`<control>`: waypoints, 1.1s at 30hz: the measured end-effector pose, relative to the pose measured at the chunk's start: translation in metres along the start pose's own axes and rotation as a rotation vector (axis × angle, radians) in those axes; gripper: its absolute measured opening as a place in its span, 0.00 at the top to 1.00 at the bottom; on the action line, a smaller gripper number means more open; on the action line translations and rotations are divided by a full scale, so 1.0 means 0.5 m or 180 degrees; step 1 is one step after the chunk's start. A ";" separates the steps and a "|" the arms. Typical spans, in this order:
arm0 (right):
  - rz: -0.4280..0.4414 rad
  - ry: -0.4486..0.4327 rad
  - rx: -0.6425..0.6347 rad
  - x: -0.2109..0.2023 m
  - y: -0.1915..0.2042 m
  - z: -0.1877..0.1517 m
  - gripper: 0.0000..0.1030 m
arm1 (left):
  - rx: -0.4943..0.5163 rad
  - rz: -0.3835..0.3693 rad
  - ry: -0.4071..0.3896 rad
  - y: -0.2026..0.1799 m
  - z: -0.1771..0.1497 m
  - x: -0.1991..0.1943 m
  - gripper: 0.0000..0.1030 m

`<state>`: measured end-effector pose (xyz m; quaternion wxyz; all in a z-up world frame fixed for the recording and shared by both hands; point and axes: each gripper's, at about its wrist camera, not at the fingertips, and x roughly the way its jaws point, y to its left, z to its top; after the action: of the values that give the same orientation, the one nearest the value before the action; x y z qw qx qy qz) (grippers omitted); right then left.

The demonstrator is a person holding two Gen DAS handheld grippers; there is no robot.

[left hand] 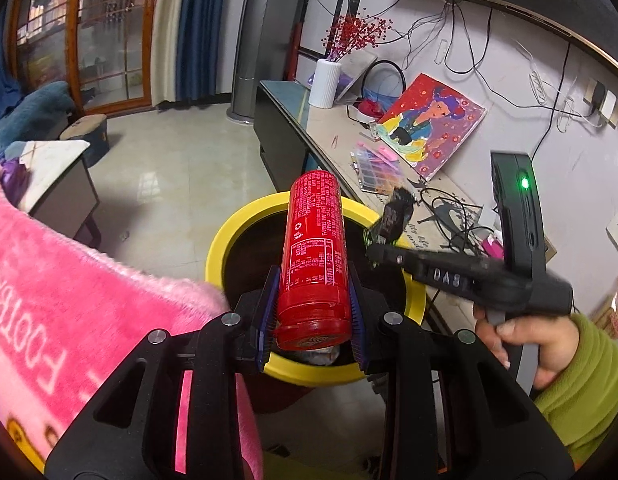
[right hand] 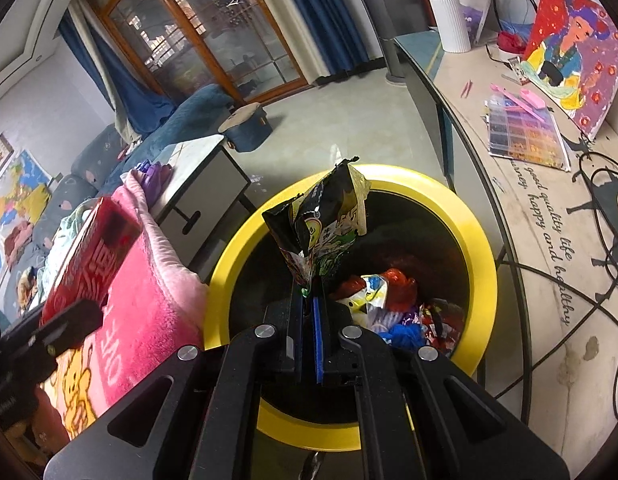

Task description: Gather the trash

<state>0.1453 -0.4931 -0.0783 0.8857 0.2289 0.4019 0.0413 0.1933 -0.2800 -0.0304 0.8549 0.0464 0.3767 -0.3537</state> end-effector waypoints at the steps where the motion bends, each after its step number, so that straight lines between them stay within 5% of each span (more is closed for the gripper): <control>1: 0.0004 0.0014 0.0003 0.001 -0.002 -0.002 0.96 | -0.0002 0.0005 0.0004 -0.002 0.004 0.005 0.77; 14: -0.0024 0.0087 0.0073 0.009 -0.012 -0.024 0.93 | 0.0012 0.0014 0.0089 -0.020 0.049 0.086 0.78; 18: -0.0060 0.0097 0.0038 0.003 -0.014 -0.036 0.75 | -0.0022 0.0016 0.0084 -0.017 0.056 0.099 0.76; 27: -0.0161 -0.0049 -0.0017 -0.029 -0.012 -0.053 0.43 | -0.0165 0.0037 0.0053 0.009 0.052 0.089 0.29; 33: -0.0306 -0.0280 -0.0196 -0.062 0.018 -0.058 0.18 | -0.0318 0.0157 0.0027 0.048 0.036 0.054 0.11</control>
<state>0.1045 -0.4824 -0.0695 0.9100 0.1837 0.3717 0.0009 0.2323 -0.2837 -0.0406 0.8630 0.0145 0.3962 -0.3131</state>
